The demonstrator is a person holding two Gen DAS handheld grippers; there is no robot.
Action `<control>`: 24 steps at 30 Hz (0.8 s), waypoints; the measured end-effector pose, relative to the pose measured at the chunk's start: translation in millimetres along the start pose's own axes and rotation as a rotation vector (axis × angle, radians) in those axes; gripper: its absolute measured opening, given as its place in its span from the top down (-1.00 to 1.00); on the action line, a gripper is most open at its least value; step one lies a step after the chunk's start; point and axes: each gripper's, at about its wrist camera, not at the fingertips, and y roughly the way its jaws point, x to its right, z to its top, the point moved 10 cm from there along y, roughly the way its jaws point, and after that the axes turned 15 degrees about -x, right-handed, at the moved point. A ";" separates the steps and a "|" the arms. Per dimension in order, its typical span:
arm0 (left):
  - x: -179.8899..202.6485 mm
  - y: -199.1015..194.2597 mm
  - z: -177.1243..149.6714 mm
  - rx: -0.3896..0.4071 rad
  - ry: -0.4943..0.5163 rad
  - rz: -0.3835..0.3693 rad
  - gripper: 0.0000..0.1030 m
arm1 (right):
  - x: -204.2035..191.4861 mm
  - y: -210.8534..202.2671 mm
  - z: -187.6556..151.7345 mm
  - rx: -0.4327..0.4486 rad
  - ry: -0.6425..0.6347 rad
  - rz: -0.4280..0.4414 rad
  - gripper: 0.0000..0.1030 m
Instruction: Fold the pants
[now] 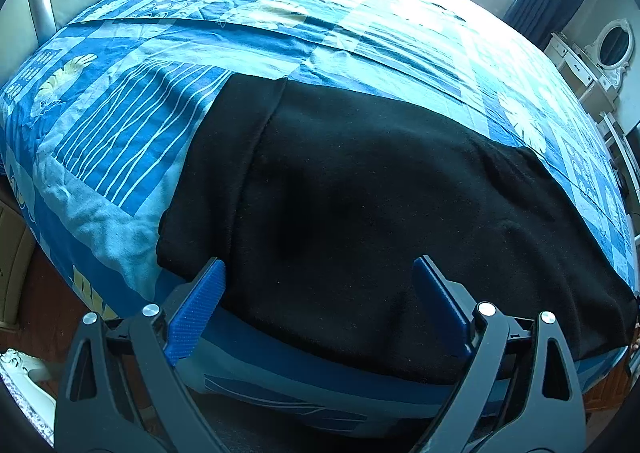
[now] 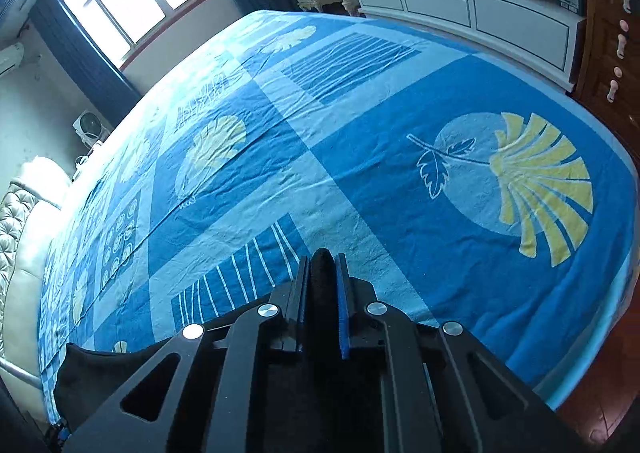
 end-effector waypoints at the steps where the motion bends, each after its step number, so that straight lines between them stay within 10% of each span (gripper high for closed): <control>1: -0.1 0.7 0.2 -0.002 0.000 0.000 -0.82 | 3.0 5.4 -0.4 -0.005 -0.001 -0.034 0.81; 10: -0.5 2.5 0.6 0.003 0.004 -0.004 -0.84 | 21.6 -6.8 -7.7 0.042 0.182 0.075 0.53; 14: 1.0 2.0 -1.1 0.012 0.032 0.004 -0.84 | -14.0 -49.2 -52.3 0.086 0.218 0.308 0.35; 19: 2.8 -2.6 -5.7 0.025 0.064 0.001 -0.84 | -101.6 -37.5 -165.4 -0.147 0.246 0.647 0.30; 24: 0.0 -7.5 -14.7 0.020 0.076 -0.040 -0.84 | -160.4 -6.8 -239.8 -0.314 0.197 0.676 0.30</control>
